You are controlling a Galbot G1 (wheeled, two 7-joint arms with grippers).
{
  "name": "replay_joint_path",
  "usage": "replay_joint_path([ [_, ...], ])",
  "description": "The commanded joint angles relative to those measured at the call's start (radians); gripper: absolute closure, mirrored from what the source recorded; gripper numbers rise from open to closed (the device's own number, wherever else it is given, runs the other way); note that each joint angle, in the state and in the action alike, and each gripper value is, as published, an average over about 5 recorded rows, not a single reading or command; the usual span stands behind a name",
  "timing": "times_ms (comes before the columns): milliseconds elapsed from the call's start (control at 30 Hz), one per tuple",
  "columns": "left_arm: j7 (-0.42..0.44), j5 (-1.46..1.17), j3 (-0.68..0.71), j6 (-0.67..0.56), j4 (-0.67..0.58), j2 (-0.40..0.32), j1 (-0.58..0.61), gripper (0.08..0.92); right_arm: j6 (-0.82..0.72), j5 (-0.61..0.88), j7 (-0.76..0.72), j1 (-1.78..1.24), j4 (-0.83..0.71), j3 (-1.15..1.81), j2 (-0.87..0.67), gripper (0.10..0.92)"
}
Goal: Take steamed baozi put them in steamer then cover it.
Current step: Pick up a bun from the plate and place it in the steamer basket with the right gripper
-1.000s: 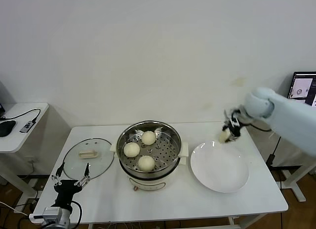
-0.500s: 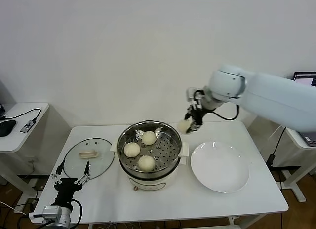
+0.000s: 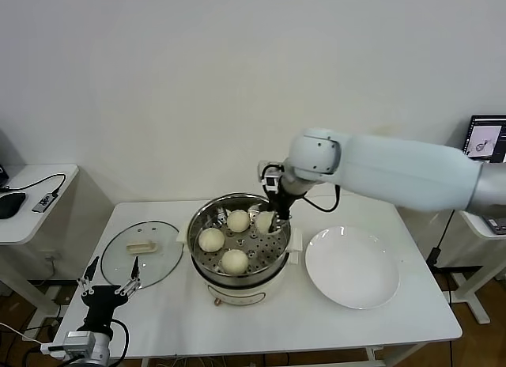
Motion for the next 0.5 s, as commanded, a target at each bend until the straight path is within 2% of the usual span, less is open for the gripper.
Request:
replay_joint_path([
  [33,0.0,0.001,0.001,-0.001,0.005,-0.001,-0.003,0.177,-0.028,-0.017,0.03,-0.09,-0.056,-0.005,0.054,0.475],
  [500,0.0,0.004,0.005,-0.005,0.019,-0.005,-0.01,0.177,-0.027,-0.04,0.04,-0.145,-0.08,0.022,0.06,0.474],
])
